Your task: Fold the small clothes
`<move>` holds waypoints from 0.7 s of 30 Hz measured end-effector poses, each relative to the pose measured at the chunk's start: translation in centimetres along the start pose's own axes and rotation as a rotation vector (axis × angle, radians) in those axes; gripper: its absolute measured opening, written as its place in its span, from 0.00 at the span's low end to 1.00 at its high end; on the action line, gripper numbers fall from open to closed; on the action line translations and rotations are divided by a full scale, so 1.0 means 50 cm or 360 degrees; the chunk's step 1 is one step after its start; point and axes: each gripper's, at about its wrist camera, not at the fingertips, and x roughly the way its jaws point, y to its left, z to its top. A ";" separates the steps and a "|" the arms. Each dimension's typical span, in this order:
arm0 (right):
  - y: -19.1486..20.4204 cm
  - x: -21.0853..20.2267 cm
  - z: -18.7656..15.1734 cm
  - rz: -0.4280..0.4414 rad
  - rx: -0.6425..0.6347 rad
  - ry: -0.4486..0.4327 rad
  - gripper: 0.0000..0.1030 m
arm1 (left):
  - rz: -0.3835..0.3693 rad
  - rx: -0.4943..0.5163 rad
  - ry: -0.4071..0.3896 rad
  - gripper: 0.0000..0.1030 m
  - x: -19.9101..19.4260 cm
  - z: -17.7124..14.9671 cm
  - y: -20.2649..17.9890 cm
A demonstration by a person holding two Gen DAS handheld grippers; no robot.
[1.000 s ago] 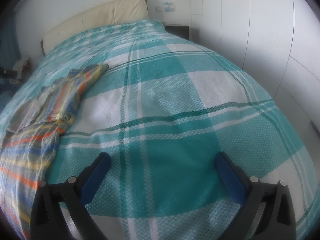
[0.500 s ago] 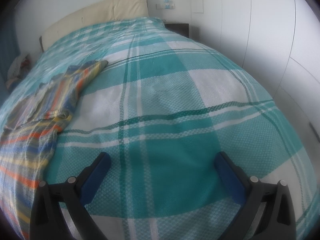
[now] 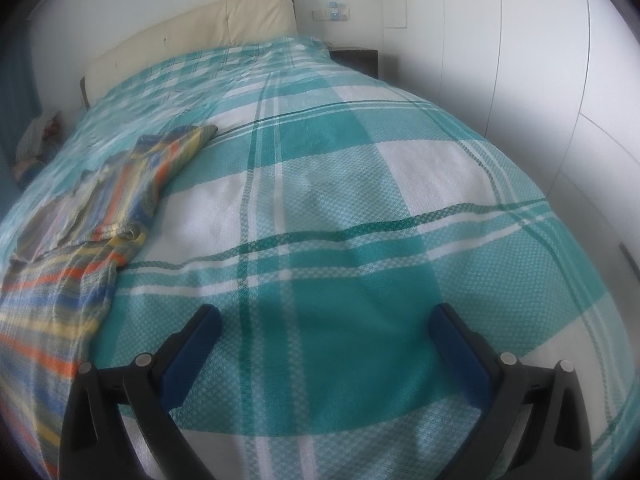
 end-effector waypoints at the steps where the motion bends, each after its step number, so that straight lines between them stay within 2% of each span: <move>1: 0.000 0.000 0.000 0.0002 0.0001 -0.0002 1.00 | 0.0012 0.0011 0.0001 0.98 0.001 0.000 -0.003; 21: 0.000 0.000 0.000 0.0002 0.0002 -0.0004 1.00 | 0.0033 0.0024 0.0024 1.00 0.012 -0.002 -0.001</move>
